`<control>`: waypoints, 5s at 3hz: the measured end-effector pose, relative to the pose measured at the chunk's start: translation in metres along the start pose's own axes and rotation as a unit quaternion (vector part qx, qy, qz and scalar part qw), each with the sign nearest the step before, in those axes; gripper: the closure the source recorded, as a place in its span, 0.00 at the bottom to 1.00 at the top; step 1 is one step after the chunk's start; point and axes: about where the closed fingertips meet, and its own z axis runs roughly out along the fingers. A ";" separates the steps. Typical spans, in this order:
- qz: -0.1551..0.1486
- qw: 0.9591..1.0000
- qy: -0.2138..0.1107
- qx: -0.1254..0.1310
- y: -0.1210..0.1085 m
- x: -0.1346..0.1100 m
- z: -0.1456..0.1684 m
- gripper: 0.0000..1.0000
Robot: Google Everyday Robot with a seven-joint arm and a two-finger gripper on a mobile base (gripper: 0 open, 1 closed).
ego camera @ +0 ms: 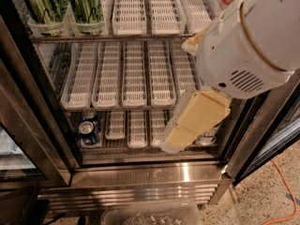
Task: Pick green can from top shelf of fridge
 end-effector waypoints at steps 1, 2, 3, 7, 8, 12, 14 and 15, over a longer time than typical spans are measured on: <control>-0.001 1.000 0.000 0.001 0.001 -0.001 -0.001 0.00; -0.001 1.000 0.000 0.001 0.001 -0.001 -0.001 0.00; -0.001 1.000 0.000 0.001 0.001 -0.001 -0.001 0.00; -0.001 1.000 0.000 0.001 0.001 -0.001 -0.001 0.00; -0.005 1.000 -0.028 0.004 0.003 -0.018 0.022 0.00; -0.042 0.990 -0.133 0.006 -0.007 -0.062 0.077 0.00; -0.009 0.983 -0.176 0.058 -0.006 -0.103 0.129 0.00; 0.015 0.975 -0.206 0.087 -0.016 -0.126 0.145 0.00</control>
Offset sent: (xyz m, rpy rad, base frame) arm -0.0103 0.0315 -0.0104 0.1351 -0.0654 -0.0277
